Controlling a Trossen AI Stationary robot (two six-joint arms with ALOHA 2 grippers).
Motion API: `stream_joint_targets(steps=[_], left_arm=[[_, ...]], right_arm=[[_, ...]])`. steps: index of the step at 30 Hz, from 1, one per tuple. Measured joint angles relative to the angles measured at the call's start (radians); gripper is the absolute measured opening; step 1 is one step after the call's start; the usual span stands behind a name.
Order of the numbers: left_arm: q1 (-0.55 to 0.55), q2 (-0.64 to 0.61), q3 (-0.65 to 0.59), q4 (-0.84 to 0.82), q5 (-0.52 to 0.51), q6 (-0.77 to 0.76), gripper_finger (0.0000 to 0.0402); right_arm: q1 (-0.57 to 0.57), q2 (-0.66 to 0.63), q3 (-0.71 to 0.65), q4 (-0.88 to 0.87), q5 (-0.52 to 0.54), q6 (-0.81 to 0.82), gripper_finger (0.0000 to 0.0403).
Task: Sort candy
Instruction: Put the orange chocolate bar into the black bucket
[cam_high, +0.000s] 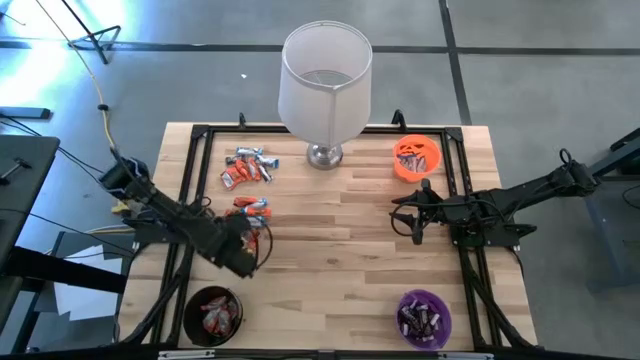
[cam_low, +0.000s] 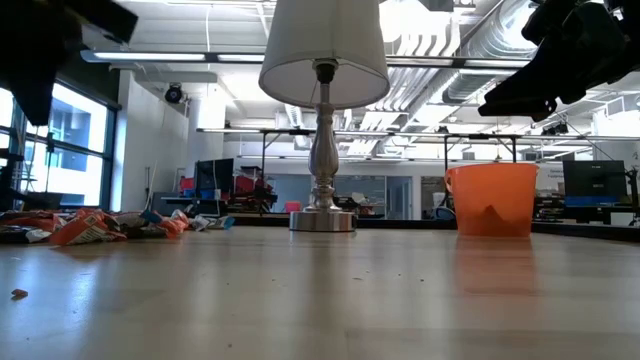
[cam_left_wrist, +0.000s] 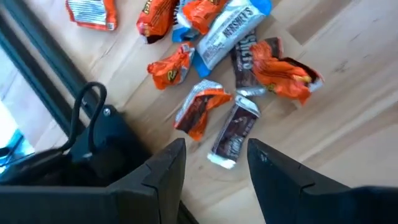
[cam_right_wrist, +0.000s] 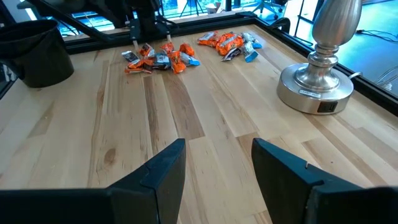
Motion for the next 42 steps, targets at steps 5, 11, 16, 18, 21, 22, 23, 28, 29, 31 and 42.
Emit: stream_joint_targets(steps=[5,11,16,18,21,22,23,28,29,31,42], left_arm=[[0.083,-0.088,-0.142,0.131,0.039,0.104,0.0160],[0.143,-0.161,-0.283,0.235,0.080,0.172,0.0160],[0.172,-0.195,-0.375,0.290,0.104,0.211,0.0160],[0.181,-0.198,-0.405,0.311,0.106,0.229,0.0160],[0.190,-0.198,-0.440,0.334,0.105,0.270,0.0160],[0.193,-0.198,-0.451,0.345,0.103,0.280,0.0160],[0.197,-0.198,-0.463,0.356,0.102,0.291,0.0160],[0.213,-0.199,-0.532,0.458,0.097,0.302,0.0160],[0.216,-0.199,-0.550,0.486,0.095,0.303,0.0160],[0.218,-0.199,-0.582,0.537,0.092,0.302,0.0160],[0.221,-0.196,-0.574,0.553,0.109,0.221,0.0107]], right_arm=[[0.000,0.000,0.000,0.000,0.000,0.000,0.0180],[0.000,0.000,0.000,0.000,0.000,0.000,0.0180],[0.000,0.000,0.000,0.000,0.000,0.000,0.0180],[0.000,0.000,0.000,0.000,0.000,0.000,0.0180],[0.000,0.000,0.000,0.000,0.000,0.000,0.0180],[0.000,0.000,0.000,0.000,0.000,0.000,0.0180],[0.000,0.000,0.000,0.000,0.000,0.000,0.0180],[0.000,0.000,0.000,0.000,0.000,0.000,0.0180],[0.000,0.000,0.000,0.000,0.000,0.000,0.0180],[0.000,0.000,0.000,0.000,0.000,0.000,0.0180],[0.000,0.000,0.000,0.000,0.000,0.000,0.0180]])
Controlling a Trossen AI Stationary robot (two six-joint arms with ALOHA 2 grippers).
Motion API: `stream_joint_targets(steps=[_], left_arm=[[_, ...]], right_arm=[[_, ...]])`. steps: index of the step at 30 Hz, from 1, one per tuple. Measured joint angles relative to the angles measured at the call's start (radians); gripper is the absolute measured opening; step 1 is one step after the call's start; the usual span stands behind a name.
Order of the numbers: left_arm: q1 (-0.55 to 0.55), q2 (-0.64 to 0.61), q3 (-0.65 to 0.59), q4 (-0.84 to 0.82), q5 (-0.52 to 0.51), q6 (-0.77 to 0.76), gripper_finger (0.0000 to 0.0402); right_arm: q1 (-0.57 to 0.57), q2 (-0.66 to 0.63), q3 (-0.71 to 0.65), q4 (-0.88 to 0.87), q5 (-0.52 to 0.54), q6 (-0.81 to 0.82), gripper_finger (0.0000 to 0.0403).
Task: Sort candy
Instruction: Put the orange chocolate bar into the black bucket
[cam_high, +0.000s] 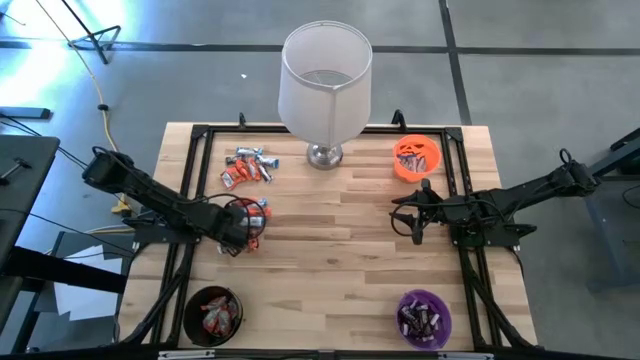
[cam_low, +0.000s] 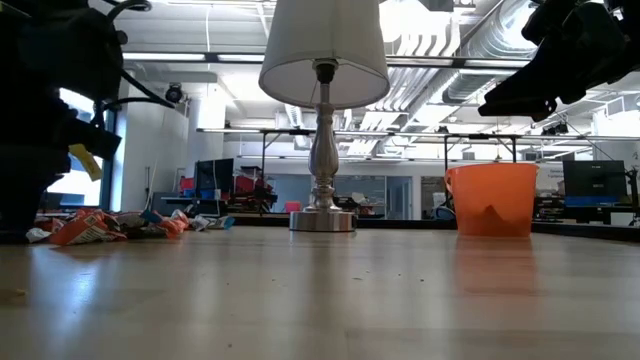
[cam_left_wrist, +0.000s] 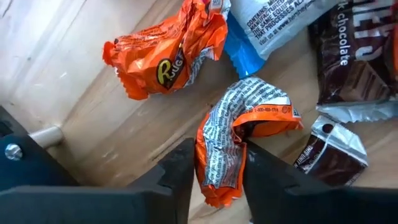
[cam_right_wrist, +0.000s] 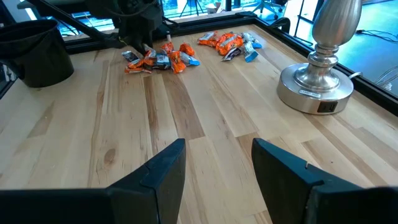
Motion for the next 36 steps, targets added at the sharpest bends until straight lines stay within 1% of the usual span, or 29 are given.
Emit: stream_joint_targets(steps=[4,7,10,15,19,22,25,28,33,36], left_arm=[[0.000,-0.001,0.040,0.001,0.020,0.018,0.0099],[0.000,-0.001,0.072,-0.038,0.043,0.012,0.0101],[-0.005,-0.001,0.112,-0.063,0.046,0.016,0.0100],[-0.008,-0.001,0.179,-0.093,0.045,0.026,0.0084],[-0.023,-0.001,0.263,-0.185,0.051,0.018,0.0079],[-0.063,-0.001,0.360,-0.255,0.073,-0.011,0.0079],[-0.141,-0.001,0.477,-0.320,0.044,-0.100,0.0079],[-0.258,-0.002,0.584,-0.320,-0.029,-0.233,0.0079],[-0.473,0.024,0.683,-0.310,-0.190,-0.583,0.0078],[-0.579,0.083,0.717,-0.304,-0.211,-0.769,0.0078]], right_arm=[[0.000,0.000,0.000,0.000,0.000,0.000,0.0180],[0.000,0.000,0.000,-0.002,0.000,0.000,0.0180],[0.000,0.000,0.000,-0.003,0.000,0.000,0.0180],[0.000,0.000,0.000,-0.003,0.000,0.000,0.0180],[0.000,0.000,0.000,-0.003,0.000,0.000,0.0180],[0.000,0.000,0.000,-0.003,0.000,0.000,0.0180],[0.000,0.000,0.000,-0.003,0.000,0.000,0.0180],[0.000,0.000,0.000,-0.003,0.000,0.000,0.0180],[0.000,0.000,0.000,-0.003,0.000,0.000,0.0180],[0.000,0.000,0.000,-0.003,0.000,0.000,0.0180]])
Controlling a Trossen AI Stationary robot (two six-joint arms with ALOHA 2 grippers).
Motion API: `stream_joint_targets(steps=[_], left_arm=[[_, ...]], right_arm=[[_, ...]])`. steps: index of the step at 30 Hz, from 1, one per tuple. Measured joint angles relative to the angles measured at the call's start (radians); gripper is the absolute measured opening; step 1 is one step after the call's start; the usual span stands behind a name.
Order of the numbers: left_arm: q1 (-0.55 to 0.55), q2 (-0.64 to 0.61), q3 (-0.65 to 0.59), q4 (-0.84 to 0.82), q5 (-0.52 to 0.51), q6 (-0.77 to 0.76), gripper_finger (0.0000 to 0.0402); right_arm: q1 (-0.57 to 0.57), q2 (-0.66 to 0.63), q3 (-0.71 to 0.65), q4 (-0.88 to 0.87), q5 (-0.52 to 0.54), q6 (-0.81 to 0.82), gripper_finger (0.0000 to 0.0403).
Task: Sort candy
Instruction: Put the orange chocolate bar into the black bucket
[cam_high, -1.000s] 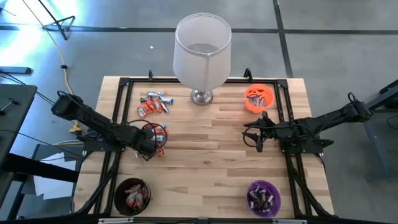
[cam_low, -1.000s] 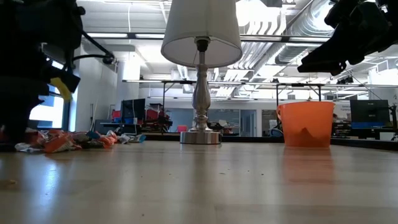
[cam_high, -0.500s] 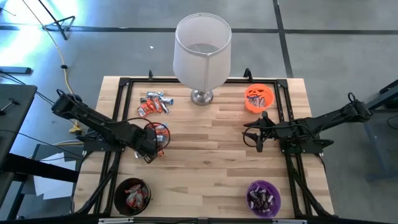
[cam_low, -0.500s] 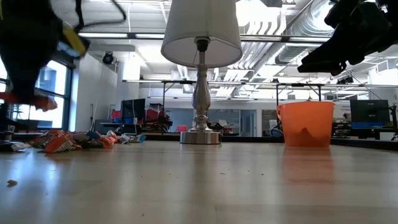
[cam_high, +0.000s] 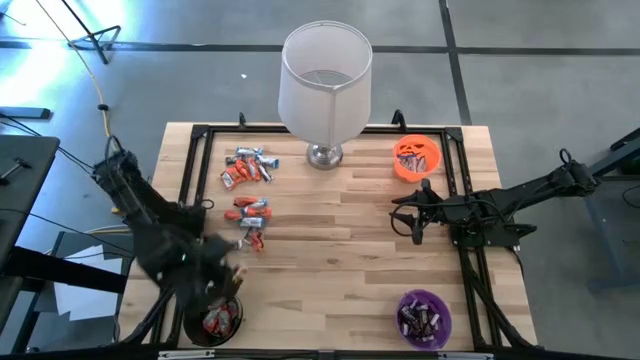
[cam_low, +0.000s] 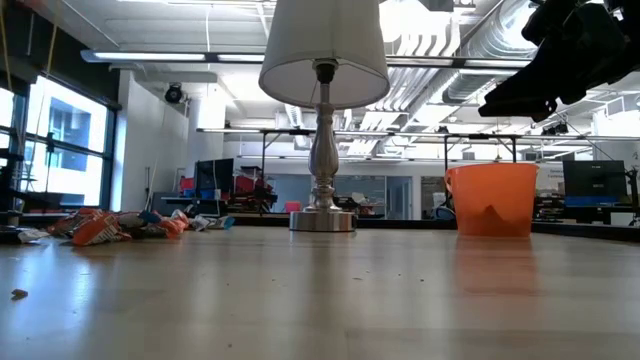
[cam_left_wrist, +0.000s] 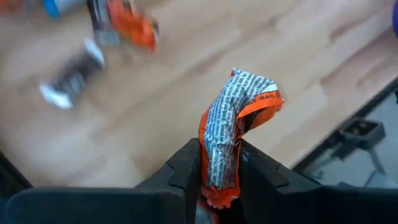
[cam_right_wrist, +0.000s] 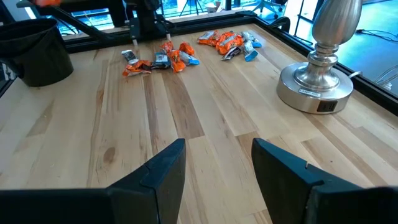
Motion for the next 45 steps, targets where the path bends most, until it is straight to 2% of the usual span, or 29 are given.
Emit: stream_joint_targets(steps=[4,8,14,18,22,27,31,34,41,45], left_arm=[[-0.096,0.130,0.070,0.018,0.042,-0.186,0.0078],[-0.149,0.281,0.213,0.009,0.100,-0.299,0.0078],[-0.188,0.468,0.441,-0.184,0.160,-0.414,0.0079],[-0.195,0.524,0.489,-0.256,0.179,-0.434,0.0098],[-0.189,0.526,0.489,-0.318,0.172,-0.425,0.0140],[-0.160,0.505,0.488,-0.349,0.123,-0.274,0.0182],[-0.118,0.476,0.455,-0.346,0.053,-0.090,0.0188],[-0.073,0.433,0.375,-0.348,0.021,0.024,0.0188],[0.070,0.263,0.078,-0.345,0.040,0.257,0.0188],[0.154,0.159,-0.089,-0.285,0.043,0.381,0.0188]], right_arm=[[0.000,0.000,0.000,0.000,0.000,0.000,0.0180],[0.000,0.000,0.000,0.000,0.000,0.000,0.0180],[0.000,0.000,0.000,0.000,0.000,0.000,0.0180],[0.000,0.000,0.000,0.000,0.000,0.000,0.0180],[0.000,0.000,0.000,0.000,0.000,0.000,0.0180],[0.000,0.000,0.000,0.000,0.000,0.000,0.0180],[0.000,0.000,0.000,0.000,0.000,0.000,0.0180],[0.000,0.000,0.000,0.000,0.000,0.000,0.0180],[0.000,0.000,0.000,0.000,0.000,0.000,0.0180],[0.000,0.000,0.000,0.000,0.000,0.000,0.0180]])
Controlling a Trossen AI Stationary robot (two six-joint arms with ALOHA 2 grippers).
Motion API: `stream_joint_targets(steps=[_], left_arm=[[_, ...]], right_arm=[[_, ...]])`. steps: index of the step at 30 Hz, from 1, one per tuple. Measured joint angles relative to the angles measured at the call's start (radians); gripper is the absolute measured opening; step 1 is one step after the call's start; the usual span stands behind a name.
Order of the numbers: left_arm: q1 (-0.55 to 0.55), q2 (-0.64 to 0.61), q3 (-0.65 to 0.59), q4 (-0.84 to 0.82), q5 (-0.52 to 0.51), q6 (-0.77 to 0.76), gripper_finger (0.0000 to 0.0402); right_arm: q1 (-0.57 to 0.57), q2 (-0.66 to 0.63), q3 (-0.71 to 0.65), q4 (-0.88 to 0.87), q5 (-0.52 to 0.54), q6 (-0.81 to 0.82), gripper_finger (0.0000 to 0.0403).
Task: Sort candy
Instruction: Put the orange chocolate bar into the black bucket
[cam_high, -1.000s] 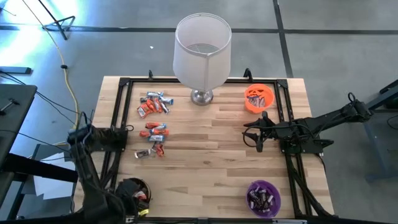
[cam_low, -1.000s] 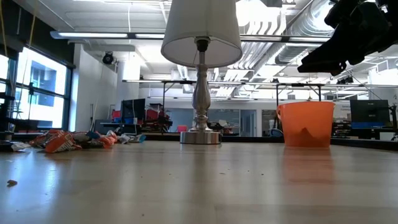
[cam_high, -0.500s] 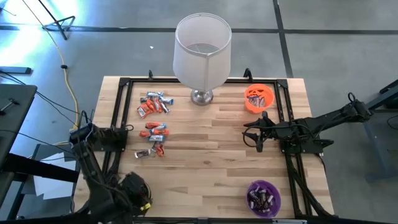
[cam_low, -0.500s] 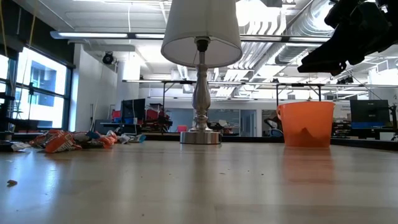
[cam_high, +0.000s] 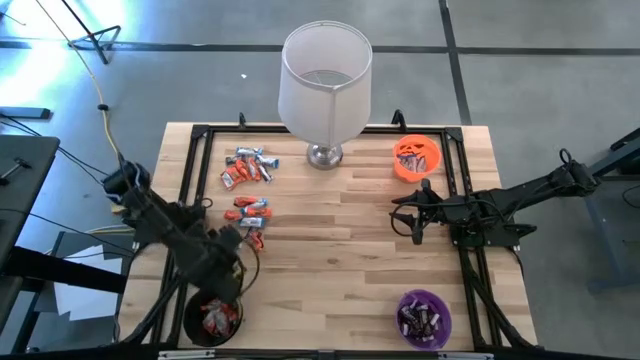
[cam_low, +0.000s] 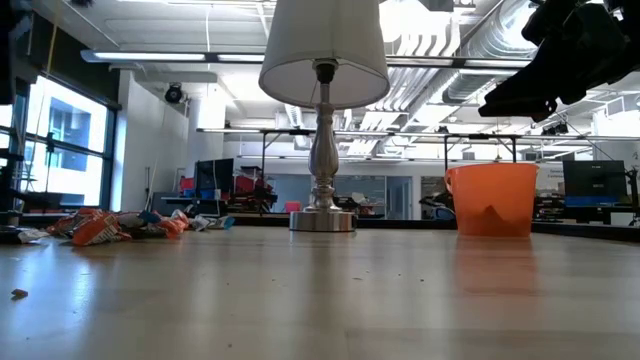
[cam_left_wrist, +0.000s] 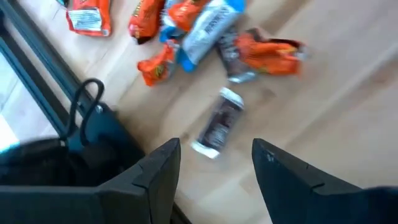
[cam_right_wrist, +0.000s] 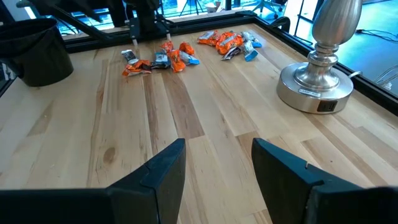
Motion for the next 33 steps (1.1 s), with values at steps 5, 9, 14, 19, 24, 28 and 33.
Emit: stream_joint_targets(steps=[5,9,14,19,24,28,33], left_arm=[[0.103,-0.139,-0.221,0.170,0.002,0.090,0.0188],[0.190,-0.215,-0.353,0.256,0.003,0.145,0.0188],[0.310,-0.244,-0.437,0.309,-0.004,0.219,0.0188],[0.411,-0.231,-0.472,0.374,-0.026,0.365,0.0188],[0.489,-0.195,-0.472,0.404,-0.050,0.537,0.0188],[0.544,-0.167,-0.472,0.411,-0.052,0.631,0.0188],[0.599,-0.126,-0.472,0.416,-0.052,0.727,0.0188]], right_arm=[[0.000,0.000,0.000,0.000,0.000,0.000,0.0180],[0.000,0.000,0.000,0.000,0.000,0.000,0.0180],[0.000,0.000,0.000,0.000,0.000,0.000,0.0180],[0.000,0.000,0.000,0.000,0.000,0.000,0.0180],[0.000,0.000,0.000,0.000,0.000,0.000,0.0180],[0.000,0.000,0.000,0.000,0.000,0.000,0.0180],[0.000,0.000,0.000,-0.001,0.000,0.000,0.0180]])
